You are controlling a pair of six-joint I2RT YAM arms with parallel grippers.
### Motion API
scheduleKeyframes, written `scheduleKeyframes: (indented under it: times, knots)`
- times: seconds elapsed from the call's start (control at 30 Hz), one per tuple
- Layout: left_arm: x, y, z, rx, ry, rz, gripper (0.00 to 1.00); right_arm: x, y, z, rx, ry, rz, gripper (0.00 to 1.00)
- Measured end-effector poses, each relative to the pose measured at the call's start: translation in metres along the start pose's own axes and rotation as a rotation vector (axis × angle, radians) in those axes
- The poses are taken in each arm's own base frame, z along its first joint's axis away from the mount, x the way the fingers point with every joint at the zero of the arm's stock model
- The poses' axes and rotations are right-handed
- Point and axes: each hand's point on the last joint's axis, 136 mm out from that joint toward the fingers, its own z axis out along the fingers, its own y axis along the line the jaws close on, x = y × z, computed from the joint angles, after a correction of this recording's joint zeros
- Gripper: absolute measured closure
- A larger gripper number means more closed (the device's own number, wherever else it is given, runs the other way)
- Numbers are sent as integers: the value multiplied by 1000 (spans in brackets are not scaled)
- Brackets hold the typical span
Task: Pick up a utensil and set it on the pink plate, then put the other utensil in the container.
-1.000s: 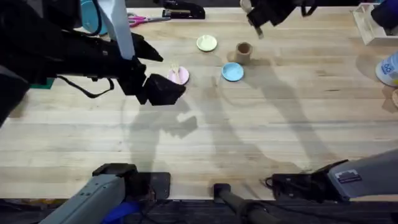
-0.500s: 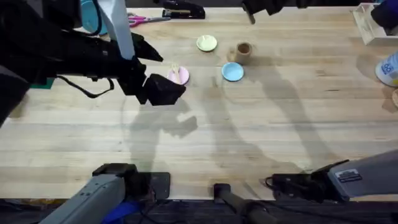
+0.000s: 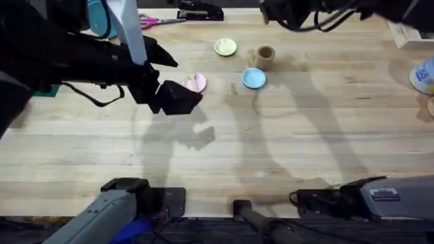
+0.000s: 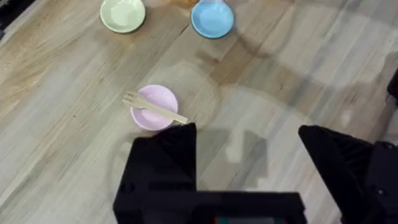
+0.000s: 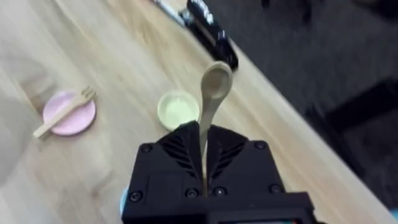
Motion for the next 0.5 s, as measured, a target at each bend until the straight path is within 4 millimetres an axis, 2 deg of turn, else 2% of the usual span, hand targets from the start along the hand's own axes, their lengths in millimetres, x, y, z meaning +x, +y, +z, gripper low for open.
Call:
scheduleKeyframes:
  times: [0.23,0.5]
  knots:
    - [0,0,0,0,0,0,5,13,3,4,-47,-156,-28,968]
    - [0,0,0,0,0,0,6,38,5,-5,-126,-240,14,968]
